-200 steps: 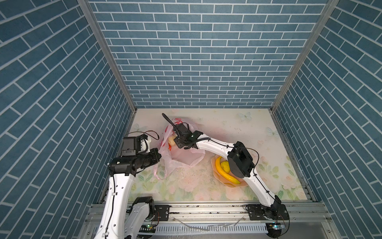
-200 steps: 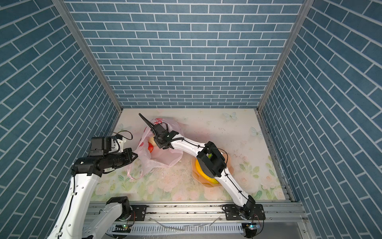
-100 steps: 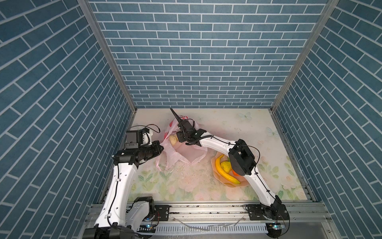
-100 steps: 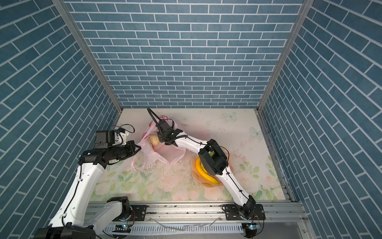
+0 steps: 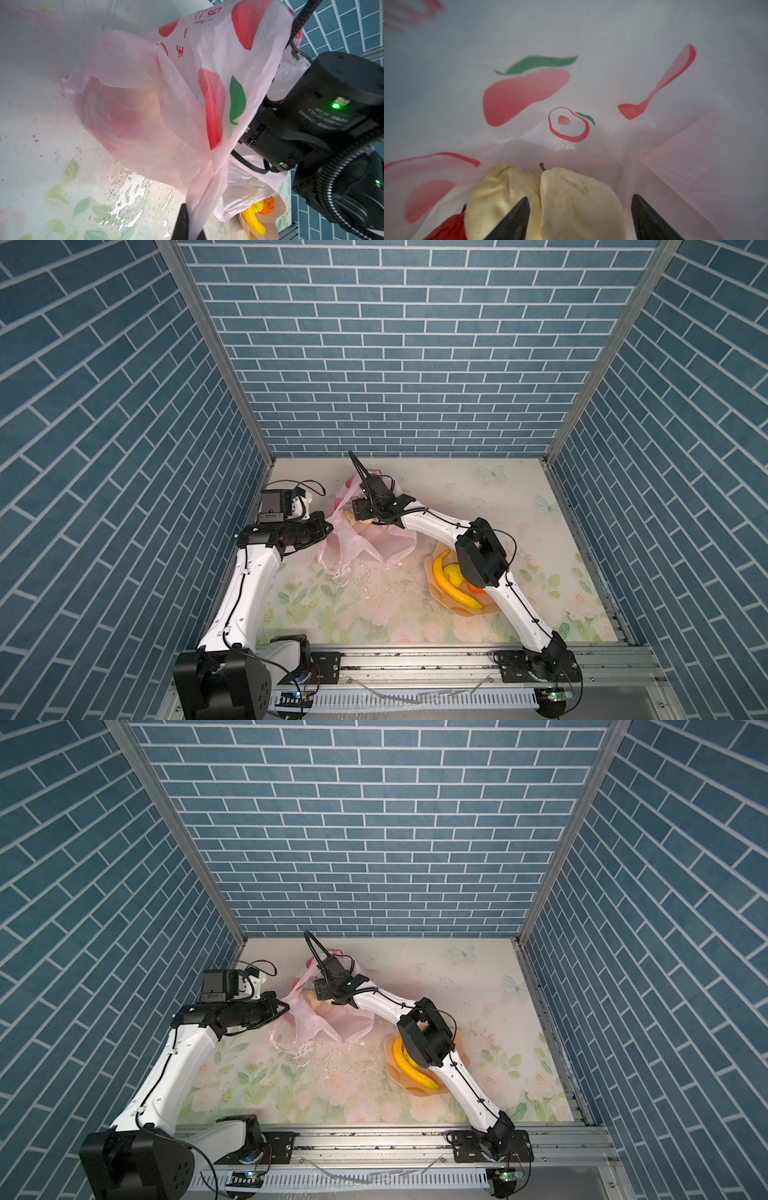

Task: Take the fake fruits out of the plastic bag
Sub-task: 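Close the right gripper on a cream-coloured fruit inside the bag, then lift the cream fruit out of the bag with the right gripper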

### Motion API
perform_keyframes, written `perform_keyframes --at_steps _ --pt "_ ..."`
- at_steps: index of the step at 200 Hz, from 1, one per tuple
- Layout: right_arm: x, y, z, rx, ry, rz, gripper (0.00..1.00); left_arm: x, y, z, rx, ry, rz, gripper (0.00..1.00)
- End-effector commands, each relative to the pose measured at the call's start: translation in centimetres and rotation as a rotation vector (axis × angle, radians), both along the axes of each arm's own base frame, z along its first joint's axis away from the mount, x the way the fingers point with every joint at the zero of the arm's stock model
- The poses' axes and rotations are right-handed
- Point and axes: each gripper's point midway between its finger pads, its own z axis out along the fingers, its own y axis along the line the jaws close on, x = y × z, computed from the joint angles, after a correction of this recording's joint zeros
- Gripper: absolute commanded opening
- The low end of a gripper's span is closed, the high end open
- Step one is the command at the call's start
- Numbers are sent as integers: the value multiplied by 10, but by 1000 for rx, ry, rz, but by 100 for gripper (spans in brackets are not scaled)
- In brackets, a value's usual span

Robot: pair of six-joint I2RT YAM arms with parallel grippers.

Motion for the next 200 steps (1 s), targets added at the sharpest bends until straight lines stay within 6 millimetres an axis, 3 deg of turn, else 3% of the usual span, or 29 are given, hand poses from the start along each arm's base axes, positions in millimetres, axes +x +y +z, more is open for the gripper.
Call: perform_keyframes --at_steps 1,63,104,200 --pt "12 0 6 60 46 -53 78 6 1 2 1 -10 -3 0" --pt "13 0 -15 57 94 -50 76 15 0 -6 0 11 -7 0" --pt "12 2 -20 75 113 -42 70 20 -1 -11 5 17 -14 0" --pt "3 6 5 123 81 26 33 44 0 -1 27 -13 -15 0"
